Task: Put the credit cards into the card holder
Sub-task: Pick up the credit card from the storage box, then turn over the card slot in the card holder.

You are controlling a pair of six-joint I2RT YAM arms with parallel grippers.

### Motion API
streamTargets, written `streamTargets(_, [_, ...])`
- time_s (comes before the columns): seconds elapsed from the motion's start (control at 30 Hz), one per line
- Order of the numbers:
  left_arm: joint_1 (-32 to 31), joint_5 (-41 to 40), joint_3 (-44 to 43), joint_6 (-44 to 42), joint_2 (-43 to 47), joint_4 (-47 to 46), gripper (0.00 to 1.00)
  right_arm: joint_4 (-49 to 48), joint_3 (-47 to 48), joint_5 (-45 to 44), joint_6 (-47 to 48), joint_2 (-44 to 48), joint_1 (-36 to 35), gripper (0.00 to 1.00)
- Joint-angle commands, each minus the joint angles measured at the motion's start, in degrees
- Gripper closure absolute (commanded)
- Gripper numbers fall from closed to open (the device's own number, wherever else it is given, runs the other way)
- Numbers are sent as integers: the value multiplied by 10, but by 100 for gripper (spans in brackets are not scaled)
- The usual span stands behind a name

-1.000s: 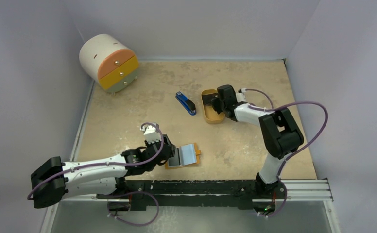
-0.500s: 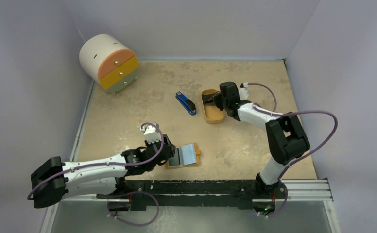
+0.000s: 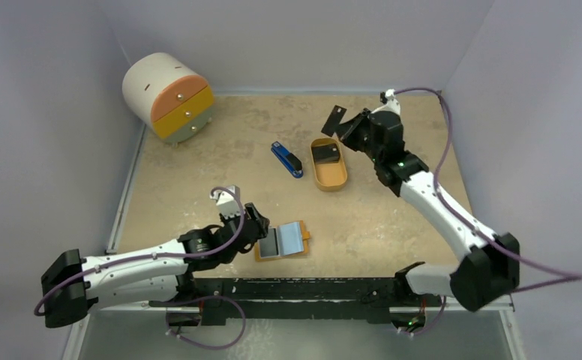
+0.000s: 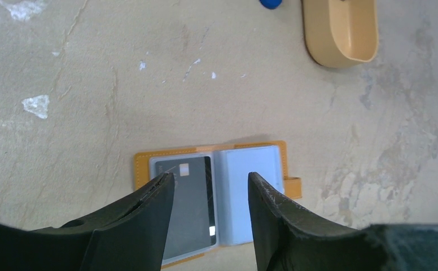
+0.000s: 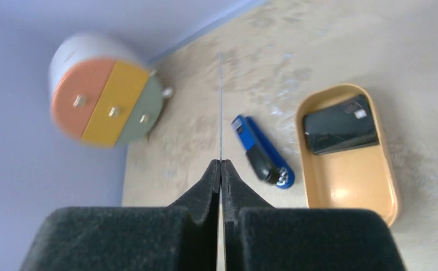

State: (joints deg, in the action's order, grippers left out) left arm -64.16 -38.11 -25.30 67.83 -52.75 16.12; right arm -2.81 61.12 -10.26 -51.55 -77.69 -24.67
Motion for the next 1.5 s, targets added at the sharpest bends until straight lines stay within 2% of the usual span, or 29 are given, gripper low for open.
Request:
streamTargets(0.0, [-1,-14,-37,-36,26,3,49,77,8,208,225,99,0,100])
streamTargets(0.1, [-1,15,-44,-61,12,-20,49,197,1,307,287,119,-6,100])
streamTargets(0.2, [-2,42,-49,-75,-18,-52,50,248,-49,350,311,139,-34,100])
streamTargets(0.3, [-2,63,-44,-70,-61,-90,54,242,-119,365,305,154,-60,100])
streamTargets(0.47, [-2,90,-27,-43,-124,-148,60,158,-192,411,252,158,-99,100])
streamTargets(0.6, [-2,110,-23,-34,-163,-185,60,147,-212,381,235,148,-107,100])
streamTargets(0.73, [-2,115,-44,-46,-176,-168,44,134,-236,323,207,170,-107,100])
streamTargets(0.87, [-5,120,-76,-66,-200,-125,41,139,-254,294,179,197,-107,100])
streamTargets(1.0, [-23,109,-98,-78,-231,-85,41,150,-257,265,169,222,-107,100])
streamTargets(1.2, [-42,102,-118,-86,-278,-73,42,173,-250,238,163,255,-107,100])
streamTargets(1.47, [-47,89,-127,-81,-312,-61,55,191,-239,239,167,266,-107,100])
